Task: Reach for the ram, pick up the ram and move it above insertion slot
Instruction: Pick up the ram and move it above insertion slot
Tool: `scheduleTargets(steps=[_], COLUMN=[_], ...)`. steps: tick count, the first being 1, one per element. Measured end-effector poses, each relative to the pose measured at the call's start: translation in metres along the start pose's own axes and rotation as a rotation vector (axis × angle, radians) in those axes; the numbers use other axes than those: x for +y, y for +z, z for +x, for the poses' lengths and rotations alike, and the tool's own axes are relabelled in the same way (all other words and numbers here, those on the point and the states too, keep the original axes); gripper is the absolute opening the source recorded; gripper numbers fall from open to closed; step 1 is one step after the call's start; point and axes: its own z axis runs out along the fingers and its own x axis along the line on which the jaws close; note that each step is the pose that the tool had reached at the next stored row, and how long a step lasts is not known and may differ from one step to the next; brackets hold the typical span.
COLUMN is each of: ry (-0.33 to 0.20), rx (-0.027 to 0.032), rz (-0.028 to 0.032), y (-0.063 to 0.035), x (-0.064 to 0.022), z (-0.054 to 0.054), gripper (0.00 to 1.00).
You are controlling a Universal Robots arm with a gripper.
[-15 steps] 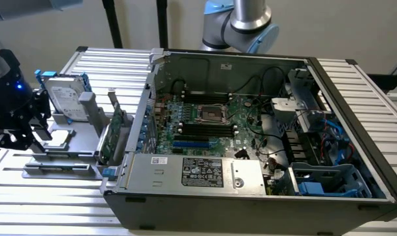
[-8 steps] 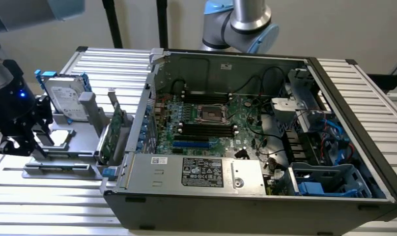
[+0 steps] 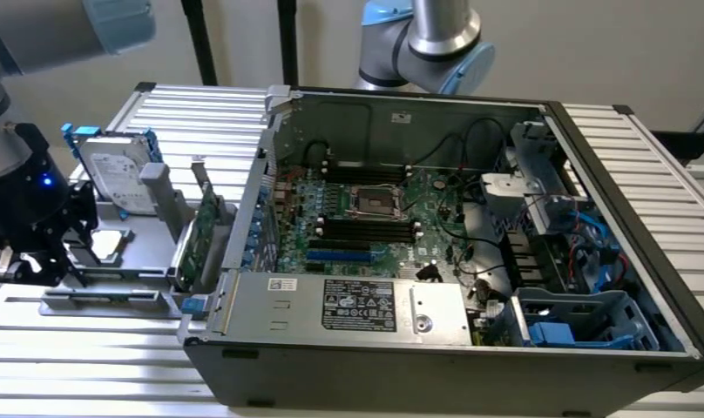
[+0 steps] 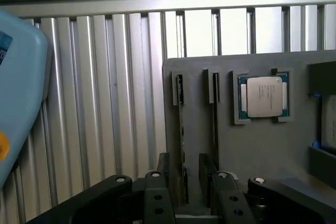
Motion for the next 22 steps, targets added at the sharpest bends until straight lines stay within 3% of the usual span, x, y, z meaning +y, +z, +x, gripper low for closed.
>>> scheduleTargets(steps=[16,22], ry=[-0.012,-0.026], rx=[0.0002,0.0005], rz=[-0.0001,-0.0004], y=[0.0289,0.0341], x=[-0.0004,-0.0004], z=[0.001,-0.001], gripper=[0.36,0.36])
